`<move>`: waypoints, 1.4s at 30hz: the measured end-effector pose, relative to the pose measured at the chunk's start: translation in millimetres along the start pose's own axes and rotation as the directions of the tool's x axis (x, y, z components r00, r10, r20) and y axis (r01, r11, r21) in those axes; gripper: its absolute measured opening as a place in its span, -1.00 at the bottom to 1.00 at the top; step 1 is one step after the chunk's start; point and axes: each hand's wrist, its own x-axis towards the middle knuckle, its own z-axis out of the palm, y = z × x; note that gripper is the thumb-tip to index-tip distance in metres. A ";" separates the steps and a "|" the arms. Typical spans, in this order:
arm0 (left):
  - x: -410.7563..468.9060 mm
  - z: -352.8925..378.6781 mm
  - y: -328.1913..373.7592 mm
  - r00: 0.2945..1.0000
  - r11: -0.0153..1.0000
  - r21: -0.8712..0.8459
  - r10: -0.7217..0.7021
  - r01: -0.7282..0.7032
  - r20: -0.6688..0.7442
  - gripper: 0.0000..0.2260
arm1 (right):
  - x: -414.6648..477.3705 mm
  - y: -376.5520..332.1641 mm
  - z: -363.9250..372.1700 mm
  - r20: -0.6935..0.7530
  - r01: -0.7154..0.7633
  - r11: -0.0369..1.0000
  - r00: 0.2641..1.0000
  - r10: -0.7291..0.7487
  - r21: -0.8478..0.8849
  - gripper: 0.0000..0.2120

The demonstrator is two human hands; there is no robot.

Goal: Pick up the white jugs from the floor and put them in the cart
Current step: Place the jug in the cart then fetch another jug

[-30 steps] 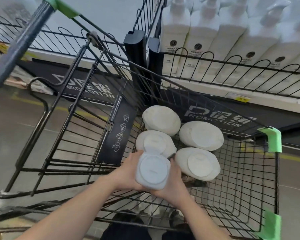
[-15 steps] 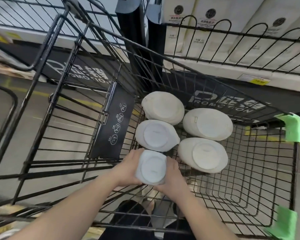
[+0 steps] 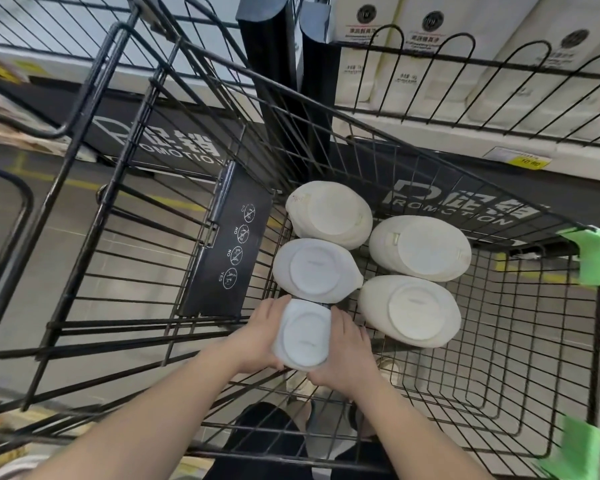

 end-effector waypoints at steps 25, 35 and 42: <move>-13.2 -21.0 19.1 0.993 0.997 0.078 -0.008 0.017 -0.116 0.09 | -20.9 2.7 -45.6 -0.058 -0.013 0.956 0.998 0.031 0.294 0.05; -53.3 -95.2 142.3 0.874 0.937 -0.092 0.274 -0.336 -0.402 -0.14 | -71.7 -7.6 -170.8 -0.426 0.223 0.726 0.898 0.106 0.651 -0.17; -111.5 -139.8 264.8 0.674 0.769 -0.089 0.491 -0.633 -0.552 -0.29 | -160.3 -1.1 -279.8 -0.712 0.448 0.678 0.684 0.159 0.583 -0.31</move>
